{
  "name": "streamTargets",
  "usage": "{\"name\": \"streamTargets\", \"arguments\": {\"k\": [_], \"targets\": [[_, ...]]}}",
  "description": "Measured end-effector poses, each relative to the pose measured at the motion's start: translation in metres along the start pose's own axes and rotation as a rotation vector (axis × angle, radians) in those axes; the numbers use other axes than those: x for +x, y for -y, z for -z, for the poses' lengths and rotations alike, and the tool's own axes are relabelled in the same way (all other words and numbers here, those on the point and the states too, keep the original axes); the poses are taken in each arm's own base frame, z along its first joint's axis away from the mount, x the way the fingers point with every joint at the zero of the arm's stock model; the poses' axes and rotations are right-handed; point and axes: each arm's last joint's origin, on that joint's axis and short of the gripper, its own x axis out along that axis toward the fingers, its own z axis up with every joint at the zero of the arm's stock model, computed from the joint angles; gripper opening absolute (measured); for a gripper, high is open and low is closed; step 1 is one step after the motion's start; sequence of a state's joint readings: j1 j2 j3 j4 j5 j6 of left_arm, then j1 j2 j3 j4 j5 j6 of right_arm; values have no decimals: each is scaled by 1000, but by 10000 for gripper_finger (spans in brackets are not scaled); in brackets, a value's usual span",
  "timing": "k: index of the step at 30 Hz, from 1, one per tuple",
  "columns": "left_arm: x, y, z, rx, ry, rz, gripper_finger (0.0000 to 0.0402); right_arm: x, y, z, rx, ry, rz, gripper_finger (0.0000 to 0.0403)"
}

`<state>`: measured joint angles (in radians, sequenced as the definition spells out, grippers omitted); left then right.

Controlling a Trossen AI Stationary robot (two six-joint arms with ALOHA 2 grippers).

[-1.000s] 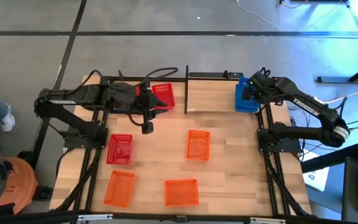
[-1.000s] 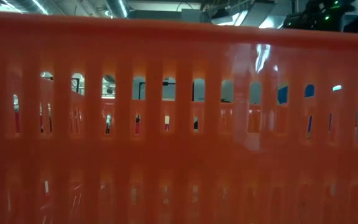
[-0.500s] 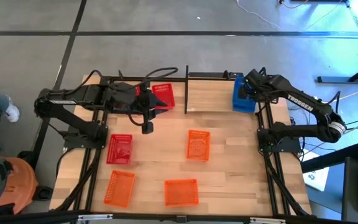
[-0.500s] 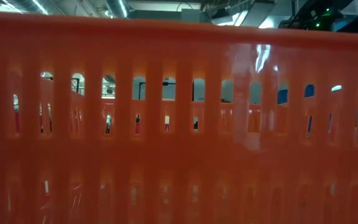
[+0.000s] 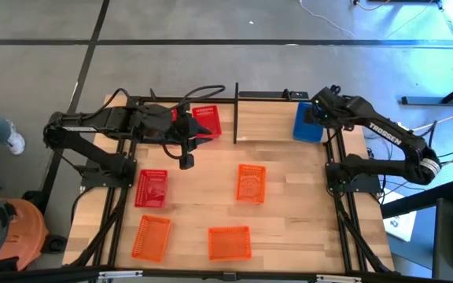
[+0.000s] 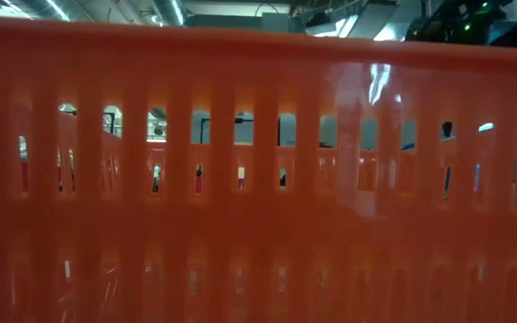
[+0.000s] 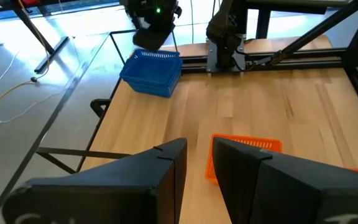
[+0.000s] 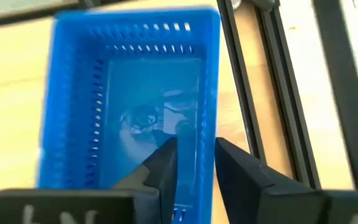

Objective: Stack baskets on shelf by color
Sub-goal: Put the bottom red basket on the shelf

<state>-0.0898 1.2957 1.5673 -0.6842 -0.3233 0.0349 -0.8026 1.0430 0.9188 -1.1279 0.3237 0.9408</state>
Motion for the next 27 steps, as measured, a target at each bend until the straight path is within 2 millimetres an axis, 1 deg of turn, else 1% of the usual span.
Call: {"name": "streamTargets", "arguments": {"k": [3,5,7,9,11,12,15,19,22,24,27], "targets": [[0,0,0,0,0,0,69,-16,1,-4,66,60,-90,105],[0,0,0,0,0,0,69,-30,-4,-8,76,115,-211,106],[0,0,0,0,0,0,69,-41,-11,-10,23,153,-368,106],[0,0,0,0,0,0,69,-48,-18,-8,-45,116,-504,106],[0,0,0,0,0,-1,69,-50,-24,0,-144,12,-608,106],[0,0,0,0,0,-1,69,-50,-26,4,-195,-39,-628,104],[0,0,0,0,0,-1,69,-46,-29,20,-296,-133,-576,84],[0,0,0,-3,0,-2,69,-41,-29,34,-406,-209,-467,16],[0,0,0,-5,0,-2,69,-39,-32,44,-494,-299,-465,8],[0,0,0,-6,1,-2,69,-38,-36,49,-532,-326,-458,3],[0,0,0,-7,2,-4,69,-29,-40,58,-552,-363,-419,2]]}}
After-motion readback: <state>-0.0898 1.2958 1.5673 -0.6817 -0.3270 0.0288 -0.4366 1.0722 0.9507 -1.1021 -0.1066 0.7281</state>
